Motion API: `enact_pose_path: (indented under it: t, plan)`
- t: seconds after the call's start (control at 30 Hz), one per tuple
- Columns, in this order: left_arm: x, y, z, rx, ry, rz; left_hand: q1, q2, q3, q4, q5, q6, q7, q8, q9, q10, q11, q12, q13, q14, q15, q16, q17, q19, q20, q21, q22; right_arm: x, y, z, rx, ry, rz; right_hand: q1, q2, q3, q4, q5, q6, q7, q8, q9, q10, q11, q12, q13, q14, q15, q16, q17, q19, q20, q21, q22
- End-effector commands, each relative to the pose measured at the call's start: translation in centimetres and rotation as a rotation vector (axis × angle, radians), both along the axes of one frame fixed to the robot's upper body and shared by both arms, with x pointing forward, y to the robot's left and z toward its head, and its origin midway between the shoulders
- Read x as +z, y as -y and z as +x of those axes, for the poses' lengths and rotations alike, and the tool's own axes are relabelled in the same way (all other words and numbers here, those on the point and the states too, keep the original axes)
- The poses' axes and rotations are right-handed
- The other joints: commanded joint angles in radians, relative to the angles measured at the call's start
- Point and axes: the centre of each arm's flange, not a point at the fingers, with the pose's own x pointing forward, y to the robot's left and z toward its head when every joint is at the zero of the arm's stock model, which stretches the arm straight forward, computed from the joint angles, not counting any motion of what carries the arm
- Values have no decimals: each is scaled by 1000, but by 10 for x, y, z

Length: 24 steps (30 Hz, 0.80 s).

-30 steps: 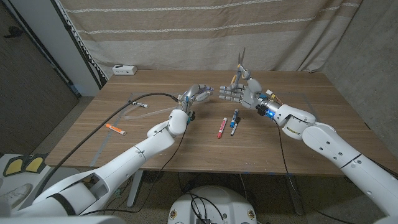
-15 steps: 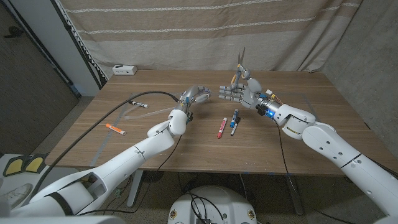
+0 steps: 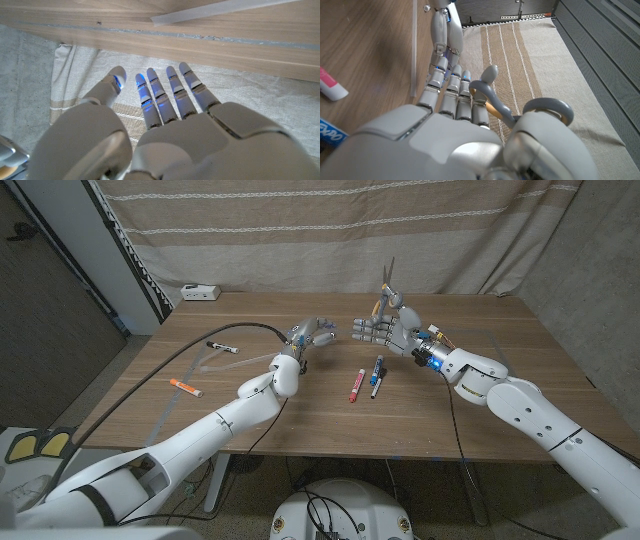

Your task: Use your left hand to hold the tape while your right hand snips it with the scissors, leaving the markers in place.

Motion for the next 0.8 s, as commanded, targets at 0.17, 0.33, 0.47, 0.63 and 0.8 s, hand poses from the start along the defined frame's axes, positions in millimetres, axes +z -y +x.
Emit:
enact_pose_path:
  t: [0.17, 0.33, 0.47, 0.63, 0.8]
  plan:
    - [13, -9, 10, 130, 58, 112, 14, -11, 7, -2, 3, 0, -10, 13, 4, 30, -29, 14, 6, -13, -124, -4, 4, -14, 6, -6, 2, 0, 3, 0, -10, 3, -1, -1, 13, -2, -9, -2, 6, 0, 5, 2, -2, 2, 0, 5, 9, -1, -4, 1, 14, 0, -9, 5]
    - [17, -9, 11, 147, 86, 164, 33, -21, 11, -6, 4, 90, -25, 54, 4, 77, -45, 26, 5, -16, -132, -3, 3, -17, 6, -5, 0, 0, 4, 0, -11, 6, -2, -2, 13, -4, -9, -2, 2, 0, 8, 7, -2, 2, -1, 5, 9, -1, -4, 1, 15, 0, -14, 6]
    - [20, -5, 13, 160, 75, 208, 38, -22, 13, -5, 4, 93, -13, 54, 3, 65, -43, 19, 5, -26, -133, -5, 3, -24, 8, -7, 0, 1, 4, 1, -9, 8, -3, -2, 12, -4, -10, -2, 2, 1, 4, 1, -2, 3, -1, 5, 8, -1, -5, 1, 16, 0, -17, 6]
    - [21, -1, 14, 172, 69, 243, 42, -26, 13, -5, 4, 72, -13, 44, 3, 45, -39, 10, 7, -45, -131, -10, 4, -38, 12, -11, -1, 1, 4, 1, -9, 7, -2, -2, 12, -5, -10, -2, 2, -1, 3, -1, -2, 4, -1, 5, 10, 0, -5, 1, 17, 0, -19, 6]
    - [22, 2, 17, 185, 59, 270, 46, -31, 12, -8, 5, 75, -18, 45, 2, 51, -45, 12, 7, -56, -134, -12, 3, -43, 13, -13, -1, 2, 5, 1, -6, 7, -2, -2, 12, -7, -11, -2, 3, 0, 4, -1, -1, 4, -1, 5, 10, 1, -5, 1, 19, 0, -25, 6]
